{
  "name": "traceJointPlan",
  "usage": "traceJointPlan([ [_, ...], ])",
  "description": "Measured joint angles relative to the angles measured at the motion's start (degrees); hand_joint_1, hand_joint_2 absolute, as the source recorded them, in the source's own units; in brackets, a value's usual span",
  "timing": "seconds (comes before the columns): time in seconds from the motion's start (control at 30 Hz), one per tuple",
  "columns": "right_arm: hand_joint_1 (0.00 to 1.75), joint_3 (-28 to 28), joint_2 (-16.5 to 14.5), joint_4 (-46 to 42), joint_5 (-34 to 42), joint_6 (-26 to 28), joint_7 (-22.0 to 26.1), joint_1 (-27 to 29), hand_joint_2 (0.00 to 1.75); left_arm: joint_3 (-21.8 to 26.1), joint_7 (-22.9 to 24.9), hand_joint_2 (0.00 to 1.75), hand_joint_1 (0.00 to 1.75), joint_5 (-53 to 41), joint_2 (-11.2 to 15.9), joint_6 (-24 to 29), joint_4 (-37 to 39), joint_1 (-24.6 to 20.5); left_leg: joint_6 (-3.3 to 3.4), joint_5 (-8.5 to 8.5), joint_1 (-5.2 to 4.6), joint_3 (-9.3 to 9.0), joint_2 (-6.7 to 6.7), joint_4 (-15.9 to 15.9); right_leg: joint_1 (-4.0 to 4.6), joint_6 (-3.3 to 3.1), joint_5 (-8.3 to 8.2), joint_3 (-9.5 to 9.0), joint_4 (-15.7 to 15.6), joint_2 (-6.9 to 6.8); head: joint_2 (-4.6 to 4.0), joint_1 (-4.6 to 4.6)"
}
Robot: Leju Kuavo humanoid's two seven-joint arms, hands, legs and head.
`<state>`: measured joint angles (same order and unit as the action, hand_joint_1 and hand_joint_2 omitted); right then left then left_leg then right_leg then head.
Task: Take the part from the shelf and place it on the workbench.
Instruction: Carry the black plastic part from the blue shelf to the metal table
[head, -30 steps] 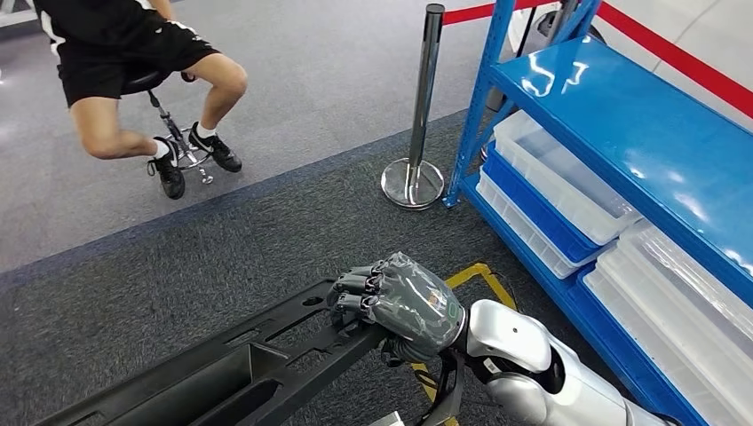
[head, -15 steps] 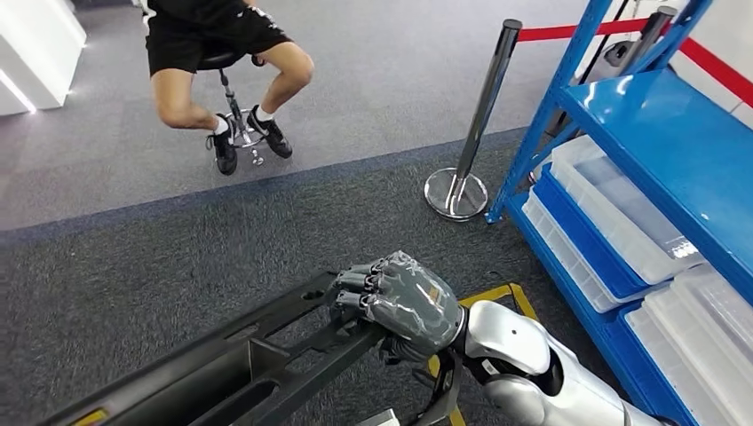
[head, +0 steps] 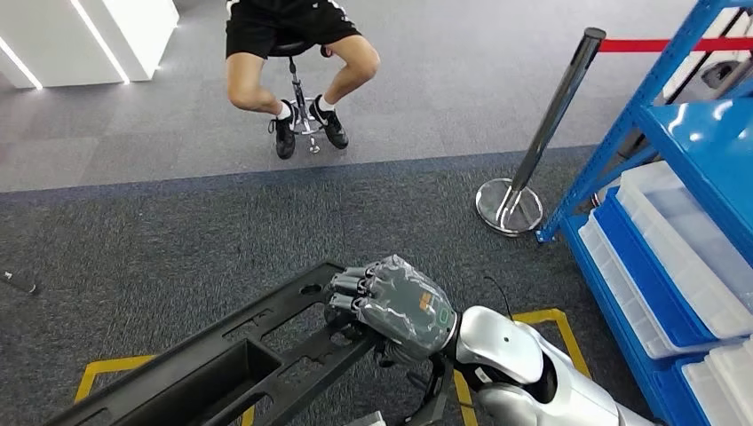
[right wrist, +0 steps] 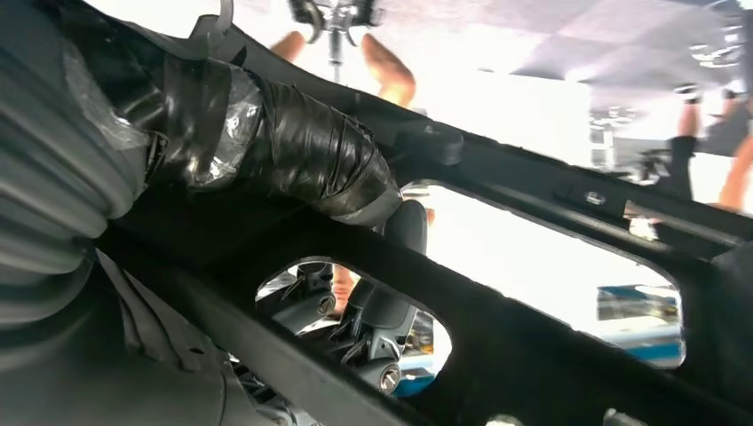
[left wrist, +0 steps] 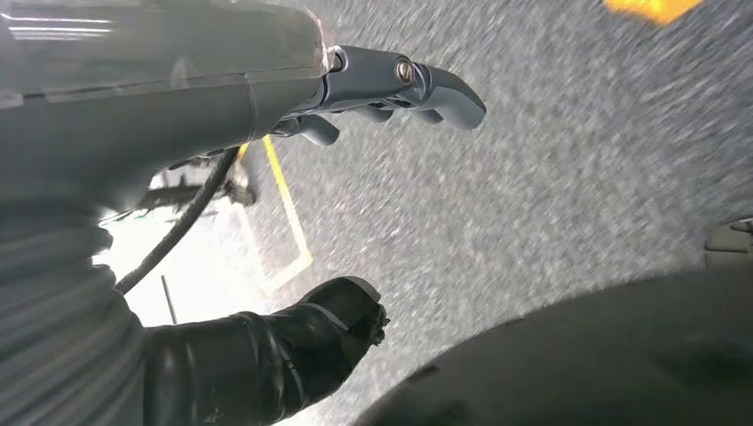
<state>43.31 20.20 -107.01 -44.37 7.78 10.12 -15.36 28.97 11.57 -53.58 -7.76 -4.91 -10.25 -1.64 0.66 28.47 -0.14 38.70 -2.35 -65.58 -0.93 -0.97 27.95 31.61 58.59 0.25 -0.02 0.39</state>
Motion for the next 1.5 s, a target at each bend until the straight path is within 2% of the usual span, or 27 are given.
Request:
traceJointPlan([
  [0.07,1.75,0.0,0.5,-0.4,0.0,0.4,-0.1,0.8,1.75,0.0,0.0,1.75,0.0,0.0,0.0,0.3,0.0,-0.1,-0.4,3.03,0.28,3.14,1.67,-7.0,0.21,-0.15,0.07,0.05,0.0,-1.78,0.0,0.0],
  [0.1,1.75,-0.1,0.9,-0.5,0.0,0.5,-0.1,1.1,1.75,0.0,0.0,1.75,0.0,0.0,0.0,0.3,0.0,0.0,-0.5,3.36,0.4,3.83,1.92,-8.7,0.28,-0.18,0.12,0.07,0.0,-2.66,0.0,-0.01],
  [0.13,1.75,-0.1,1.1,-0.6,0.0,0.6,-0.2,1.3,1.75,0.0,0.0,1.75,0.0,0.0,0.0,0.4,0.0,0.0,-0.51,2.67,0.46,3.46,2.09,-8.3,0.32,-0.18,0.17,0.06,0.0,-3.47,0.0,-0.01],
  [0.17,1.75,-0.3,1.4,-0.8,0.0,0.6,-0.2,1.5,1.75,0.0,0.0,1.75,0.0,0.0,0.0,0.4,0.0,0.0,-0.43,1.12,0.47,1.96,2.43,-5.7,0.34,-0.13,0.23,0.0,0.0,-4.2,0.0,-0.01],
  [0.23,1.75,-0.7,2.1,-1.3,-0.1,0.7,-0.2,1.9,1.75,0.0,0.0,1.75,0.0,-0.1,0.0,0.3,0.0,0.1,0.04,-1.79,0.05,-2.41,4.74,2.2,0.49,0.17,0.44,-0.2,0.1,-5.44,0.0,-0.01],
  [0.3,1.75,-1.2,2.9,-1.9,-0.1,1.0,-0.3,2.4,1.75,0.0,0.1,1.75,0.0,-0.1,0.0,0.2,0.0,0.1,0.77,-2.54,-0.62,-4.68,6.52,6.6,0.68,0.66,0.64,-0.33,0.0,-6.62,0.0,0.0],
  [0.37,1.75,-1.7,3.6,-2.3,-0.1,1.1,-0.3,2.9,1.75,0.0,0.1,1.75,0.0,-0.1,0.1,0.1,0.0,0.1,1.48,-2.46,-0.92,-4.7,5.64,7.2,0.74,1.21,0.78,-0.6,-0.1,-7.95,0.0,0.0],
  [0.4,1.75,-1.8,3.8,-2.5,-0.1,1.1,-0.3,2.9,1.75,0.0,0.1,1.75,0.0,-0.1,0.1,0.1,0.0,0.2,1.78,-2.67,-0.82,-4.92,4.91,7.6,0.61,1.52,1.01,-0.83,0.0,-7.94,0.0,0.0],
  [0.47,1.75,-2.2,4.4,-2.9,-0.1,1.3,-0.3,3.1,1.75,0.0,0.1,1.75,0.0,-0.1,0.2,0.0,0.0,0.1,2.47,-3.18,-0.49,-5.54,3.61,8.5,0.35,1.98,2.86,-0.1,2.6,-5.19,0.0,0.03],
  [0.53,1.75,-2.5,4.9,-3.1,-0.2,1.5,-0.3,3.7,1.75,0.0,0.1,1.75,0.0,-0.1,0.2,-0.2,0.0,-0.1,2.89,-3.49,-0.34,-5.65,2.29,8.8,0.16,2.17,6.29,3.13,9.3,-1.58,0.0,0.08],
  [0.6,1.75,-2.8,5.3,-3.1,-0.2,1.5,-0.3,4.3,1.75,0.0,0.1,1.75,0.0,-0.1,0.2,-0.4,0.0,-0.2,3.0,-3.55,-0.34,-5.47,0.66,8.6,0.14,2.34,7.92,6.37,15.0,-0.55,0.0,0.1],
  [0.63,1.75,-3.0,5.5,-3.2,-0.2,1.5,-0.3,4.6,1.75,0.0,0.1,1.75,0.0,-0.1,0.2,-0.4,0.0,-0.1,2.99,-3.53,-0.33,-5.41,-0.23,8.4,0.1,2.41,7.12,6.78,15.3,-0.41,0.0,0.09],
  [0.7,1.75,-3.5,6.0,-3.3,-0.2,1.5,-0.3,4.8,1.75,0.0,0.2,1.75,0.0,-0.1,0.2,-0.5,0.0,-0.1,2.76,-3.36,-0.26,-5.33,-1.93,7.8,-0.18,2.46,2.96,4.63,9.7,0.43,0.0,0.1],
  [0.77,1.75,-3.9,6.4,-3.5,-0.2,1.5,-0.3,4.9,1.75,0.0,0.2,1.75,0.0,0.0,0.2,-0.5,0.0,-0.1,2.26,-3.09,-0.31,-4.83,-3.4,6.9,-0.56,2.46,0.24,2.02,3.3,3.09,0.0,0.08],
  [0.83,1.75,-4.2,6.7,-3.8,-0.2,1.5,-0.3,5.2,1.75,0.0,0.2,1.75,0.0,0.0,0.2,-0.4,0.0,-0.1,1.64,-3.08,-0.26,-4.03,-4.66,6.5,-0.57,2.26,0.14,1.47,1.4,4.32,0.0,0.07],
  [0.9,1.75,-4.7,6.9,-4.1,-0.2,1.4,-0.2,5.4,1.75,0.0,0.1,1.75,0.0,-0.1,0.2,-0.1,0.0,0.0,0.97,-2.97,-0.03,-3.48,-5.49,6.4,-0.49,1.64,0.17,1.32,1.0,2.91,0.0,0.09],
  [0.97,1.75,-5.3,6.9,-4.5,-0.2,1.4,-0.2,5.6,1.75,0.0,-0.2,1.75,0.0,-0.1,0.3,0.2,0.0,0.1,0.44,-1.72,-0.05,-2.39,-3.2,4.2,-0.55,0.82,0.44,0.69,0.5,1.45,0.0,0.02],
  [1.03,1.75,-5.8,6.9,-4.7,-0.4,1.3,-0.2,6.0,1.75,0.0,-0.5,1.75,0.0,-0.1,0.3,0.3,0.0,0.1,0.07,0.99,0.05,0.99,0.4,-2.4,-0.29,0.33,0.94,0.02,0.3,-0.13,0.0,-0.08],
  [1.1,1.75,-6.2,6.9,-4.8,-0.4,1.2,-0.1,6.4,1.75,0.0,-1.0,1.75,0.0,-0.2,0.3,0.4,0.0,0.1,-0.13,2.65,0.31,4.91,1.76,-9.0,0.06,0.28,1.68,-0.64,0.3,-1.91,0.0,-0.11],
  [1.13,1.75,-6.3,6.9,-4.8,-0.5,1.1,-0.1,6.5,1.75,0.0,-1.1,1.75,0.0,-0.2,0.3,0.4,0.0,0.1,-0.12,2.05,0.37,5.67,1.96,-9.8,0.17,0.35,2.14,-1.13,0.3,-2.79,0.0,-0.11],
  [1.2,1.75,-6.6,6.9,-4.9,-0.5,0.9,-0.1,6.6,1.75,0.0,-1.1,1.75,0.0,-0.3,0.3,0.4,0.0,0.2,0.24,-1.95,0.32,3.66,2.73,-4.8,0.28,0.55,3.25,-2.59,0.3,-4.46,0.0,-0.11],
  [1.23,1.75,-6.8,6.9,-5.0,-0.5,0.8,0.0,6.6,1.75,0.0,-1.1,1.75,0.0,-0.3,0.3,0.4,0.0,0.3,0.58,-3.53,0.03,1.87,4.07,-1.2,0.3,0.72,3.84,-3.34,0.1,-5.17,0.0,-0.1],
  [1.27,1.75,-7.0,6.9,-5.0,-0.6,0.8,0.0,6.6,1.75,0.0,-1.1,1.75,0.0,-0.3,0.3,0.4,0.0,0.4,0.99,-4.29,-0.46,0.11,5.51,2.1,0.35,1.03,4.44,-4.0,-0.1,-5.83,0.0,-0.11],
  [1.33,1.75,-7.3,6.9,-5.2,-0.6,0.8,0.0,6.7,1.75,0.0,-1.1,1.75,0.0,-0.3,0.3,0.4,0.0,0.4,1.96,-3.24,-1.45,-1.81,7.3,5.3,0.26,1.82,5.14,-5.35,-0.5,-7.07,0.0,-0.1],
  [1.4,1.75,-7.5,7.0,-5.3,-0.6,0.7,0.0,6.8,1.75,0.0,-1.2,1.75,0.0,-0.4,0.5,0.5,0.0,0.4,2.95,-2.19,-1.73,-3.47,6.02,6.7,-0.17,2.78,4.53,-6.28,0.7,-7.71,0.01,-0.11],
  [1.43,1.75,-7.5,6.9,-5.3,-0.6,0.7,0.0,6.8,1.75,0.0,-1.2,1.75,0.0,-0.4,0.5,0.6,0.0,0.4,3.42,-1.77,-1.69,-4.72,5.19,7.3,-0.46,3.13,3.66,-5.89,2.8,-6.82,0.01,-0.12],
  [1.5,1.75,-7.8,7.0,-5.5,-0.7,0.7,0.0,6.9,1.75,0.0,-1.2,1.75,0.0,-0.4,0.6,0.7,0.0,0.3,4.28,-0.8,-1.45,-7.31,3.58,8.0,-0.82,3.46,2.72,-1.94,9.3,-3.42,0.0,-0.25],
])
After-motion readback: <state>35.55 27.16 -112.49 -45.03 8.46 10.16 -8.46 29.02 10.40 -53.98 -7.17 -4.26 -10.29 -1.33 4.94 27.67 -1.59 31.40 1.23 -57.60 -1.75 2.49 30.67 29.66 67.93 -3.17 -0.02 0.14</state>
